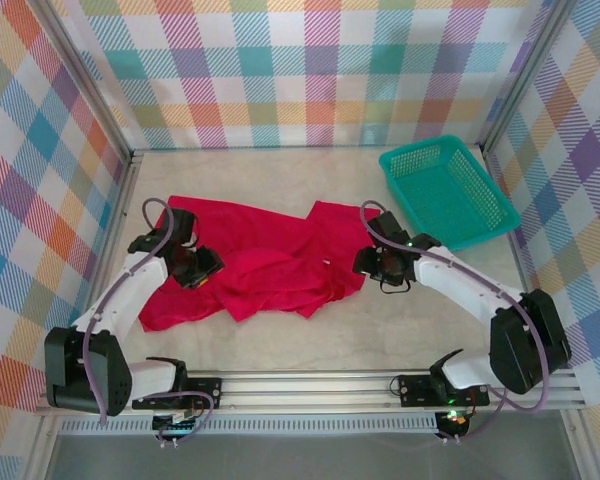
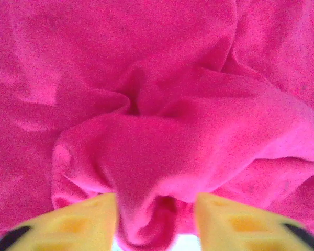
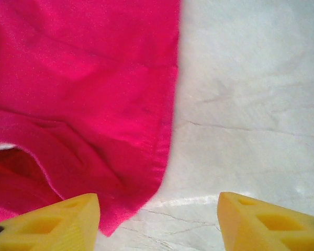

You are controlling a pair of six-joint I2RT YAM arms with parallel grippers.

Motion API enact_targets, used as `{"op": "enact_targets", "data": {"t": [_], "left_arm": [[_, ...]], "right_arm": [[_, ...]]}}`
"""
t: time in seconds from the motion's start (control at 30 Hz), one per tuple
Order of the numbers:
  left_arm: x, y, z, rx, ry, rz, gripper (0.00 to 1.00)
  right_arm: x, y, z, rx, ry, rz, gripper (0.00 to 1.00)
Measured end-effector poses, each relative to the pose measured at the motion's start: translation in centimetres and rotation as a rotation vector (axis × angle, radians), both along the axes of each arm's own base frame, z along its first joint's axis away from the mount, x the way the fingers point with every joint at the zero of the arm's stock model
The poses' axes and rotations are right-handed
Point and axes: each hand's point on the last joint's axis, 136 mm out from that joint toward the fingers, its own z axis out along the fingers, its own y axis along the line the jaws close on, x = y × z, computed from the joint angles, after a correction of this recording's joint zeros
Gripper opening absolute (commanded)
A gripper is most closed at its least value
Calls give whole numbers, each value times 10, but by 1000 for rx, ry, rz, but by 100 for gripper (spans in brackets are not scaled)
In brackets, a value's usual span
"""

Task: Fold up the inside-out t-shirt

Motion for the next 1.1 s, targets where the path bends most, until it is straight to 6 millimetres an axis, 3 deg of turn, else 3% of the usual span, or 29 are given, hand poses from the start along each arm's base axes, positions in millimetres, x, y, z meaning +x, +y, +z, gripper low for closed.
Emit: {"op": "enact_targets", "data": {"t": [0.07, 0.2, 0.33, 0.4, 0.53, 0.57, 0.63, 0.73, 0.83, 0.97, 1.03, 1.1], "left_arm": [[-3, -13, 8, 31, -36, -53, 58], [-7, -53, 24, 22, -96, -173, 58], [-12, -96, 14, -53, -76, -252, 58], [-13, -114, -4, -80, -26, -277, 58], [-17, -138, -47, -102, 89, -303, 50], [-19, -140, -56, -99, 111, -298, 48], [-20, -138, -68, -81, 146, -283, 46], [-14, -132, -73, -47, 153, -261, 45], [1, -130, -60, -23, 116, -248, 44], [21, -140, -31, 9, 9, -264, 57], [19, -149, -19, 8, -31, -296, 65], [12, -160, -14, -2, -47, -339, 70]], "right_arm": [[-6, 6, -1, 7, 10, 0, 66], [-24, 42, -1, 86, 22, 66, 65], [-43, 81, -14, 172, 77, 126, 59], [-44, 95, -28, 193, 115, 129, 51], [-41, 106, -57, 203, 171, 96, 6], [-41, 106, -59, 201, 176, 91, 0], [-40, 105, -58, 196, 178, 89, 0], [-37, 102, -42, 167, 144, 131, 0], [-32, 101, -1, 181, 32, 236, 0], [-40, 101, 60, 267, -166, 429, 0], [-48, 99, 74, 291, -224, 497, 0], [-55, 98, 74, 299, -245, 543, 1]]}}
